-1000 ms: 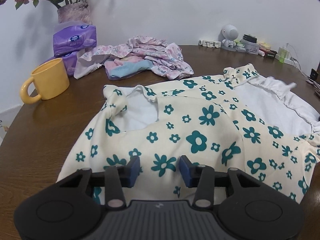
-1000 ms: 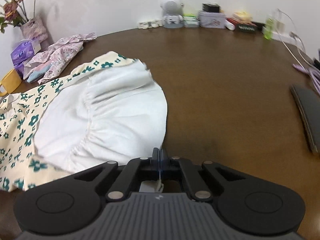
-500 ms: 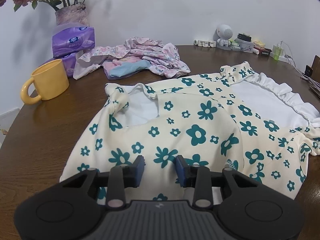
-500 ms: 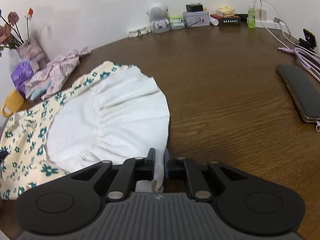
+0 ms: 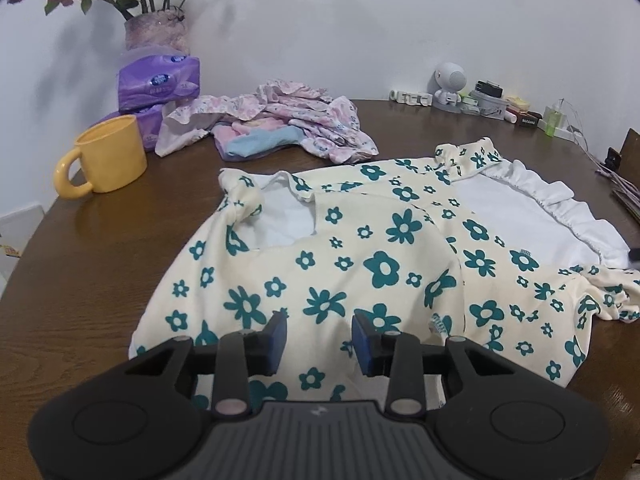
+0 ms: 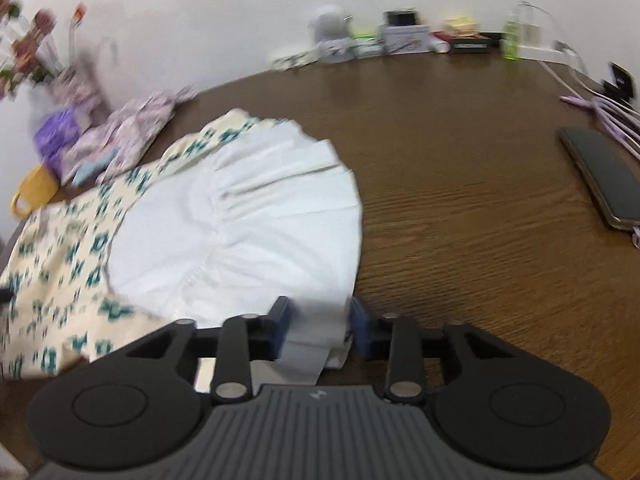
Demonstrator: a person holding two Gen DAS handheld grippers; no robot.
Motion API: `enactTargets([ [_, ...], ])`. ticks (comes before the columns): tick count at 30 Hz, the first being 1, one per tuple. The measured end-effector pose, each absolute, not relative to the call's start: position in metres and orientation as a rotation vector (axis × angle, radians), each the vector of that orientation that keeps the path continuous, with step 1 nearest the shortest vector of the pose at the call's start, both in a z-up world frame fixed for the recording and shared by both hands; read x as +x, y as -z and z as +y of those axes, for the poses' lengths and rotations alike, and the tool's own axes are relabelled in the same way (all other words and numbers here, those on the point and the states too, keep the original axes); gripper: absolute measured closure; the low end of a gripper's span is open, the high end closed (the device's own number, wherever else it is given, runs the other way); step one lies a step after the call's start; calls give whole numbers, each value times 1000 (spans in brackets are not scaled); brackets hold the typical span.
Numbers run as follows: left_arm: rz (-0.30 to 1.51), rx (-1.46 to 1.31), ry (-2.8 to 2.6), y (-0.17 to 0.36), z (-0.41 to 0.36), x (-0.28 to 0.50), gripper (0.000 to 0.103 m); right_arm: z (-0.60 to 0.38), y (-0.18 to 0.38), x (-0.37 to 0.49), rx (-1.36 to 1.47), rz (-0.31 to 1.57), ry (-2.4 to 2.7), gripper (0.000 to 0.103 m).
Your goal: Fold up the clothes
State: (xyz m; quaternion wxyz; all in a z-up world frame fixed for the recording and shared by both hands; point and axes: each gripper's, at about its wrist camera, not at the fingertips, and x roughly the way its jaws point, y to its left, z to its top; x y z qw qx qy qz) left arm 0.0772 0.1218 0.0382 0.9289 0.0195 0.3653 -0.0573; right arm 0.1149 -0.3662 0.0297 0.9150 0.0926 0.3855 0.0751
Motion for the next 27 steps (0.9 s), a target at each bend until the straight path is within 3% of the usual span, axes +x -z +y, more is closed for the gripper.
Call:
enactTargets([
  [4, 724, 42, 143, -48, 116, 63, 57, -348, -51, 93, 137, 727, -285, 67],
  [8, 712, 59, 200, -54, 102, 51, 51, -320, -48, 85, 35, 773, -400, 61],
  [14, 732, 59, 249, -49, 88, 35, 46, -315, -30, 94, 0, 815, -400, 46],
  [17, 753, 39, 235, -42, 90, 28, 46, -319, -24, 97, 6, 822, -411, 46],
  [19, 766, 23, 226, -38, 92, 25, 46, -318, -19, 99, 9, 837, -420, 55],
  [21, 780, 8, 213, -34, 94, 23, 46, -314, -18, 97, -5, 839, -432, 86],
  [23, 789, 3, 203, -30, 96, 22, 49, -313, -18, 94, 24, 860, -459, 98],
  [24, 792, 3, 198, -28, 96, 21, 54, -312, -18, 93, 36, 868, -467, 99],
  [26, 787, 31, 180, -25, 94, 19, 84, -312, -20, 89, 33, 867, -456, 100],
  [27, 788, 53, 174, -25, 93, 18, 92, -313, -23, 86, 36, 863, -452, 101],
])
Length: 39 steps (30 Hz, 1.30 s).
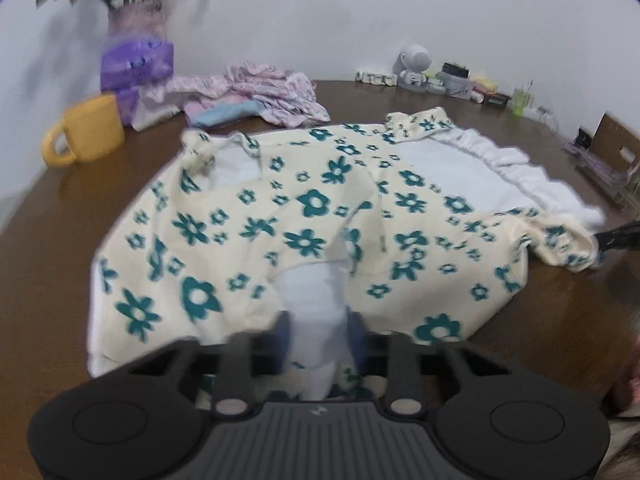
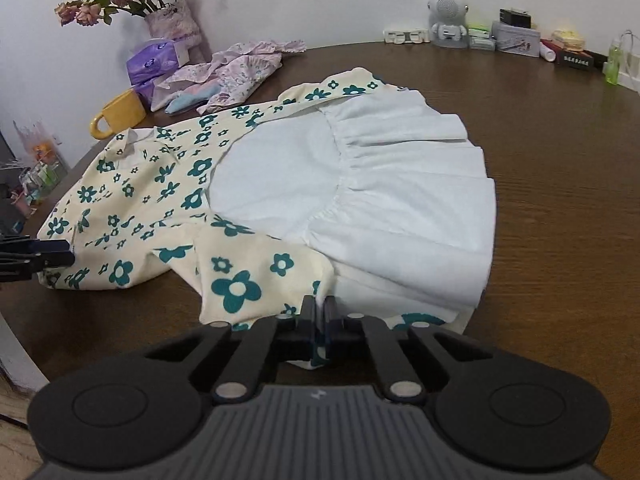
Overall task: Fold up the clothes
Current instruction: 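Grasp the white lining with the right gripper and pull it flat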
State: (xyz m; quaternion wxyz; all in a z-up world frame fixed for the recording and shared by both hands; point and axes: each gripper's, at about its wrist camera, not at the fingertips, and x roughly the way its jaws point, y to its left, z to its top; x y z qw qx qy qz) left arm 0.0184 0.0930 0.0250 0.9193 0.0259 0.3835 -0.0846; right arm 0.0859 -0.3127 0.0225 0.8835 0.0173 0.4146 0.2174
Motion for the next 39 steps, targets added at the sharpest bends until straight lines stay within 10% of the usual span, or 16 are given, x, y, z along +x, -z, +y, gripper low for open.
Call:
enactTargets([
  [20, 767, 58, 112, -37, 117, 4, 96, -280, -54, 158, -321, 812, -447, 101],
  [28, 743, 158, 104, -48, 106, 15, 63, -306, -59, 159, -50, 772, -381, 68],
  [33, 758, 297, 106, -42, 90, 38, 63, -277, -84, 127, -3, 662, -548, 58],
  [39, 790, 424, 75, -24, 80, 52, 99, -215, -54, 125, -70, 728, -698, 57],
])
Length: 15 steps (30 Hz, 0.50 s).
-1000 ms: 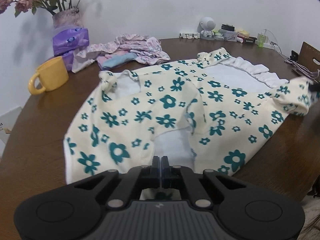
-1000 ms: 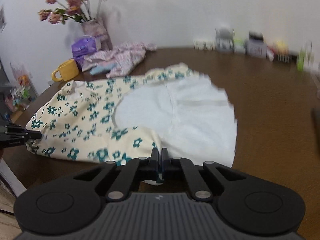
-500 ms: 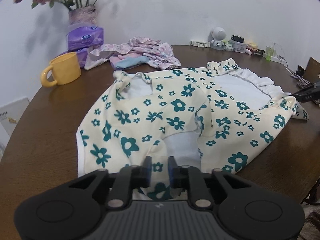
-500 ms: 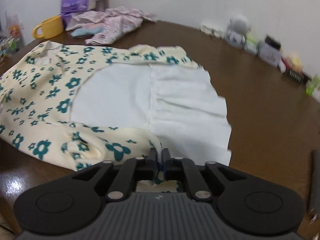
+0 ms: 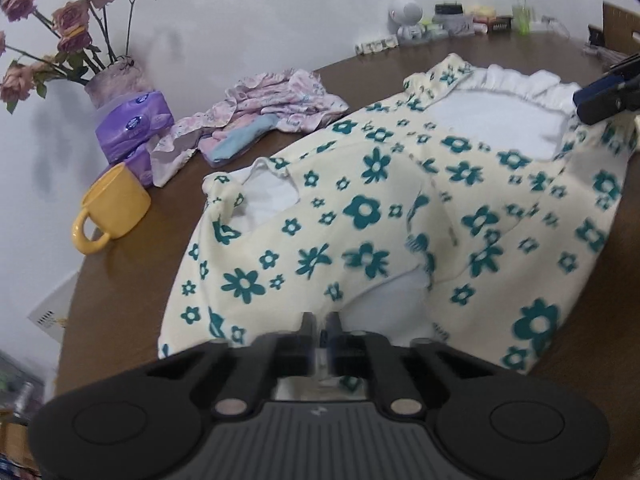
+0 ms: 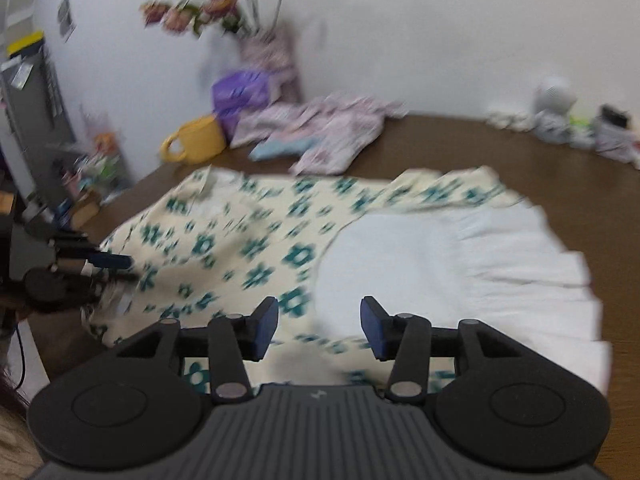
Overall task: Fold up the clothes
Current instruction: 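Open the right gripper and release the lining on the table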
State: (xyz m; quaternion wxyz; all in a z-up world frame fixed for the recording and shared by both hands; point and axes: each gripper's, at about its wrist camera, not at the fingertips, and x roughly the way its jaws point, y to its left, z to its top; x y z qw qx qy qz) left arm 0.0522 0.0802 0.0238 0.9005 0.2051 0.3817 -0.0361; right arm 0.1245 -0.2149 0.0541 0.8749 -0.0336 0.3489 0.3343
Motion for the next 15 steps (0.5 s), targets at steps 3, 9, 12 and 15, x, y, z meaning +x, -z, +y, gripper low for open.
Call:
enactTargets([
  [3, 766, 423, 29, -25, 87, 47, 100, -204, -34, 129, -90, 769, -686, 57],
  [9, 761, 378, -32, -28, 103, 38, 100, -211, -18, 134, -75, 809, -654, 58],
  [12, 781, 368, -34, -22, 104, 39, 99, -211, -18, 134, -79, 802, -650, 58],
  [15, 793, 359, -21, -26, 105, 40, 91, -211, -20, 135, -76, 812, -648, 57],
])
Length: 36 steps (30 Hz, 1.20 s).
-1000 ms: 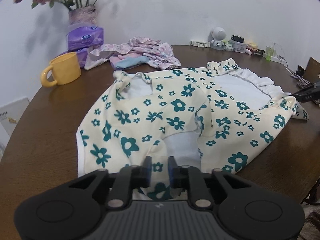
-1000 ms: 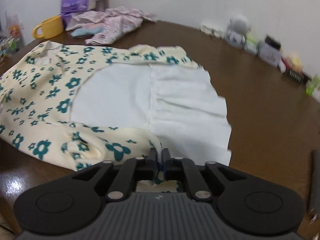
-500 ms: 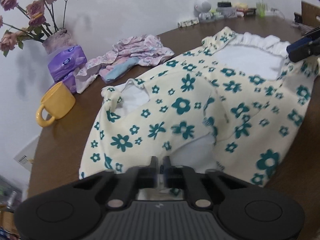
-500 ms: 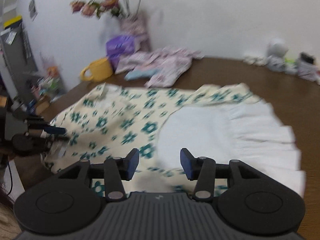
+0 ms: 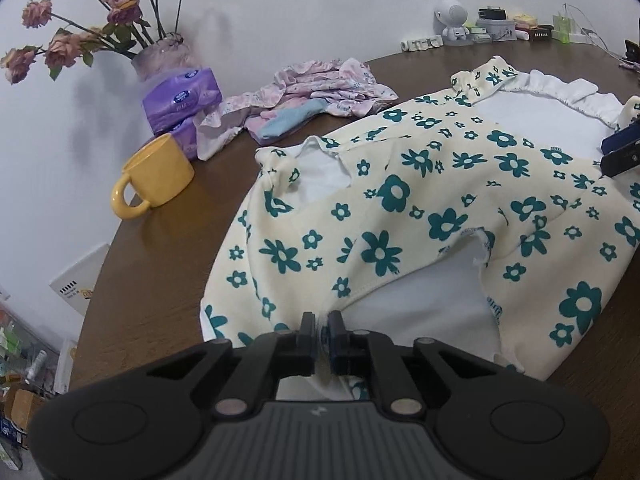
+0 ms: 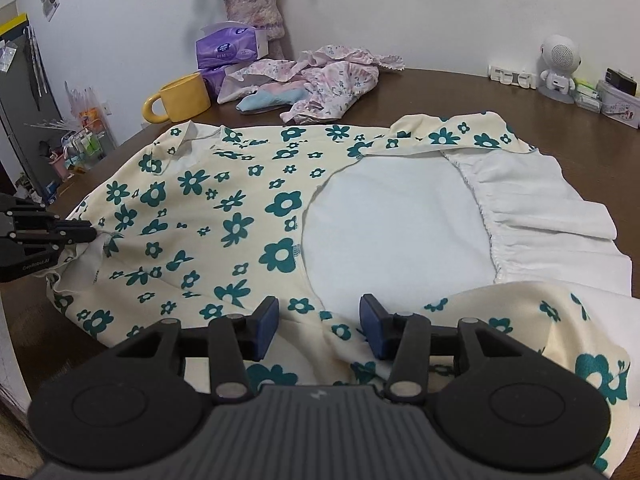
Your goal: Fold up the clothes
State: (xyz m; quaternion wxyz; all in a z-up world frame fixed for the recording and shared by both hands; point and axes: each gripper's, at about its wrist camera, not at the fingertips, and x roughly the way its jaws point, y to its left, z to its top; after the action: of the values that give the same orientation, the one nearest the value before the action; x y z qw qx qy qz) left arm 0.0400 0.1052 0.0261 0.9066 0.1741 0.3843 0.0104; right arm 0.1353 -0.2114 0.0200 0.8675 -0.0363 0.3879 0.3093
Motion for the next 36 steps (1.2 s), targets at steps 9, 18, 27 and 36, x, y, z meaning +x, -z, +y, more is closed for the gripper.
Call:
enactTargets([
  [9, 698, 162, -4, -78, 137, 79, 55, -199, -69, 171, -16, 727, -651, 51],
  [18, 808, 119, -75, -43, 151, 147, 60, -112, -56, 230, -217, 731, -619, 46],
  [27, 765, -49, -127, -34, 181, 150, 98, -89, -17, 246, -242, 736, -655, 46],
  [36, 727, -293, -186, -36, 216, 147, 99, -96, -8, 239, -246, 691, -672, 46],
])
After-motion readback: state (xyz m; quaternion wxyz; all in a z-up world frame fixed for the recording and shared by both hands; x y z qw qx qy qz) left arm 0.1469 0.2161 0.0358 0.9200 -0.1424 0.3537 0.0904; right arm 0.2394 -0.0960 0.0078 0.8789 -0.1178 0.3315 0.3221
